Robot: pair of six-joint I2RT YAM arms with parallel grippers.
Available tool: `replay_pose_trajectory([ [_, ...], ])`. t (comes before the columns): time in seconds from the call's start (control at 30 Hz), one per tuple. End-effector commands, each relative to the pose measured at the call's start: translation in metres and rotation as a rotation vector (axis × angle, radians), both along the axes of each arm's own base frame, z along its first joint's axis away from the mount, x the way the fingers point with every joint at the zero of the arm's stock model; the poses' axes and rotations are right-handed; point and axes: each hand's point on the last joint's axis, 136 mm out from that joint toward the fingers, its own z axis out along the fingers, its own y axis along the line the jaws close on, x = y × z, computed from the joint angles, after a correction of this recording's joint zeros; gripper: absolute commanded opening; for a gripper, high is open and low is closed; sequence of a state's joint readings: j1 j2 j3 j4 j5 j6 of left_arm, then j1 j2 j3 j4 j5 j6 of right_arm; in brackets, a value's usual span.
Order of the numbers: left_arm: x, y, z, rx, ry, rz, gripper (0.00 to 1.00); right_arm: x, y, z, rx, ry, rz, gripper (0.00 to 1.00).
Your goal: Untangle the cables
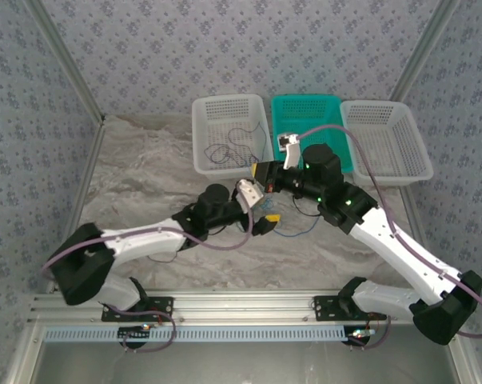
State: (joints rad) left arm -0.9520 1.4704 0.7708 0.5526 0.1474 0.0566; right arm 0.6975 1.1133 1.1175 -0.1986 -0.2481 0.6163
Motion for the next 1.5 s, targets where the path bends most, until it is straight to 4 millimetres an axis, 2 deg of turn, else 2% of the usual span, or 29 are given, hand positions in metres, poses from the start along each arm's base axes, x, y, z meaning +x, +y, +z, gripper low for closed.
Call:
replay_pose_trajectory([
  [0.0, 0.051, 0.004, 0.037, -0.121, -0.161, 0.267, 0.97, -0.008, 0.005, 0.039, 0.104, -0.024, 0.026, 0.00],
  [0.07, 0.065, 0.007, 0.031, -0.128, -0.174, 0.344, 0.86, -0.007, 0.001, 0.044, 0.127, -0.013, 0.010, 0.00],
  [0.1, 0.071, 0.009, 0.029, -0.131, -0.175, 0.379, 0.74, -0.006, -0.002, 0.047, 0.139, -0.007, -0.007, 0.00],
  [0.13, 0.075, 0.011, 0.027, -0.133, -0.174, 0.407, 0.59, -0.004, -0.008, 0.048, 0.144, 0.004, -0.032, 0.00],
  [0.2, 0.079, 0.015, 0.022, -0.137, -0.168, 0.441, 0.41, 0.004, -0.026, 0.046, 0.146, 0.033, -0.110, 0.00],
  [0.27, 0.083, 0.023, 0.013, -0.120, -0.154, 0.485, 0.33, 0.011, -0.050, 0.050, 0.170, 0.047, -0.182, 0.00],
  [0.3, 0.085, 0.028, 0.007, -0.101, -0.144, 0.513, 0.29, 0.012, -0.067, 0.071, 0.207, 0.026, -0.226, 0.00],
  [0.37, 0.091, 0.045, -0.006, -0.065, -0.121, 0.586, 0.27, 0.017, -0.106, 0.081, 0.220, 0.031, -0.353, 0.00],
  [0.47, 0.097, 0.088, -0.023, -0.043, -0.057, 0.709, 0.24, 0.018, -0.189, 0.092, 0.224, 0.033, -0.665, 0.00],
  [0.53, 0.098, 0.124, -0.033, -0.051, 0.012, 0.780, 0.22, 0.012, -0.240, 0.095, 0.236, 0.030, -0.858, 0.00],
  [0.57, 0.098, 0.140, -0.035, -0.055, 0.037, 0.805, 0.22, 0.009, -0.258, 0.098, 0.245, 0.020, -0.924, 0.00],
  [0.6, 0.096, 0.157, -0.037, -0.054, 0.058, 0.836, 0.21, 0.006, -0.274, 0.093, 0.243, 0.043, -0.985, 0.00],
  [0.67, 0.092, 0.188, -0.037, -0.048, 0.075, 0.891, 0.16, 0.006, -0.294, 0.092, 0.272, 0.056, -1.041, 0.00],
  [0.83, 0.082, 0.281, -0.037, -0.070, 0.177, 1.118, 0.07, 0.019, -0.333, 0.078, 0.408, 0.150, -1.130, 0.00],
  [0.87, 0.078, 0.295, -0.036, -0.082, 0.190, 1.150, 0.05, 0.022, -0.340, 0.083, 0.430, 0.129, -1.137, 0.00],
  [0.93, 0.069, 0.319, -0.034, -0.117, 0.222, 1.195, 0.01, 0.029, -0.341, 0.085, 0.450, 0.126, -1.109, 0.00],
  [1.03, 0.058, 0.328, -0.021, -0.160, 0.234, 1.171, 0.00, 0.032, -0.330, 0.076, 0.388, 0.131, -1.081, 0.00],
  [1.1, 0.053, 0.338, -0.010, -0.158, 0.222, 1.191, 0.00, 0.031, -0.324, 0.057, 0.318, 0.169, -1.081, 0.00],
  [1.2, 0.046, 0.376, -0.004, -0.129, 0.251, 1.345, 0.00, 0.034, -0.322, 0.020, 0.255, 0.274, -1.079, 0.00],
  [1.23, 0.046, 0.382, -0.003, -0.129, 0.278, 1.359, 0.00, 0.036, -0.318, 0.007, 0.243, 0.312, -1.066, 0.00],
  [1.27, 0.049, 0.381, -0.001, -0.144, 0.306, 1.328, 0.00, 0.038, -0.308, -0.008, 0.226, 0.346, -1.034, 0.00],
  [1.3, 0.053, 0.370, 0.002, -0.171, 0.333, 1.264, 0.00, 0.040, -0.296, -0.037, 0.192, 0.410, -1.003, 0.00],
  [1.37, 0.062, 0.336, 0.008, -0.215, 0.365, 1.074, 0.00, 0.043, -0.270, -0.062, 0.134, 0.441, -0.925, 0.00],
  [1.4, 0.065, 0.315, 0.013, -0.244, 0.370, 0.967, 0.06, 0.043, -0.255, -0.073, 0.108, 0.461, -0.875, 0.00],
  [1.47, 0.063, 0.275, 0.020, -0.278, 0.336, 0.780, 0.25, 0.050, -0.235, -0.075, 0.116, 0.456, -0.795, 0.00],
])
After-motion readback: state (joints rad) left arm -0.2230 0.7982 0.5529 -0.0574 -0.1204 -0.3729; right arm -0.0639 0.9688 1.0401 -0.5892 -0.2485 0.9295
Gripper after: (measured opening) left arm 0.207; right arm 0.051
